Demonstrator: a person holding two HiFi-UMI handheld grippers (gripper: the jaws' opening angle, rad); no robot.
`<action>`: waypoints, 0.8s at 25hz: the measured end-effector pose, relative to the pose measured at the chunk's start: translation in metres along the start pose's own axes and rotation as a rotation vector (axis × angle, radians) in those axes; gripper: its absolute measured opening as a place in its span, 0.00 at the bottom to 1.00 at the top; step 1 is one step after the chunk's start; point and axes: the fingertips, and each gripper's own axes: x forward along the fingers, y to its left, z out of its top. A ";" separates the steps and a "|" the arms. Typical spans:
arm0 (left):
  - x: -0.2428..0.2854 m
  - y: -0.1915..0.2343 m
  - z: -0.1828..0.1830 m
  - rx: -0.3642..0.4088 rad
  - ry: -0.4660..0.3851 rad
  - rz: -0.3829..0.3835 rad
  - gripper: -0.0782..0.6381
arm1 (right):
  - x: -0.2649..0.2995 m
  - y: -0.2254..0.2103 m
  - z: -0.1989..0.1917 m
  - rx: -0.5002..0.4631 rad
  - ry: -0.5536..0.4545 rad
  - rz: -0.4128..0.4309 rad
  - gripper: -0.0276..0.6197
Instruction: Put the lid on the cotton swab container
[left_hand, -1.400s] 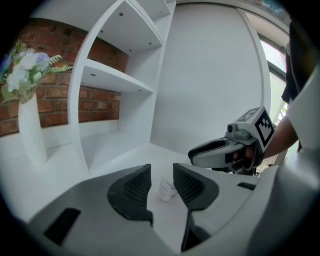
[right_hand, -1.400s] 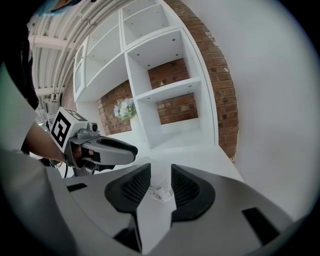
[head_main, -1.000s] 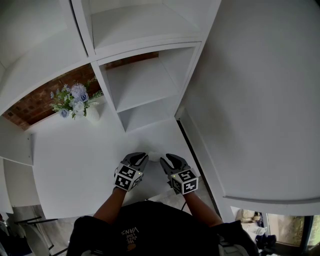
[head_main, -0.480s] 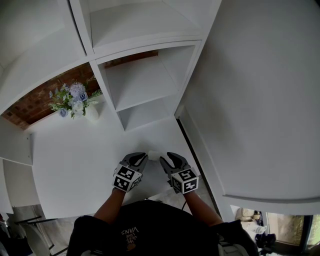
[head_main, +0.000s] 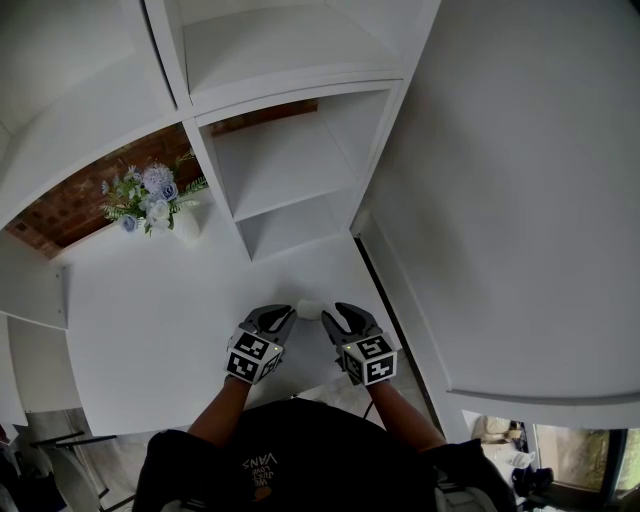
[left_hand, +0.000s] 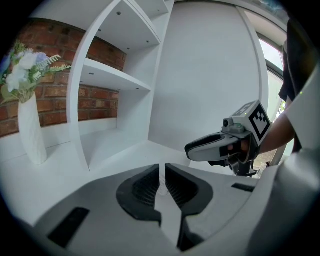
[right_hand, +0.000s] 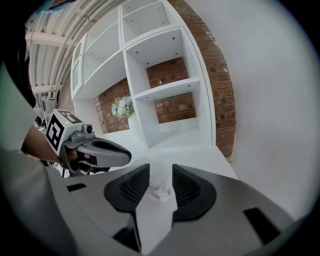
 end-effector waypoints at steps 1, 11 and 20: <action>-0.001 0.000 0.001 0.000 -0.003 0.001 0.16 | -0.001 -0.001 0.000 -0.001 -0.001 -0.005 0.26; -0.018 -0.011 0.012 0.010 -0.045 0.022 0.16 | -0.027 0.009 0.020 0.004 -0.079 -0.004 0.25; -0.045 -0.037 0.032 0.034 -0.127 0.065 0.15 | -0.070 0.023 0.025 -0.037 -0.141 -0.011 0.11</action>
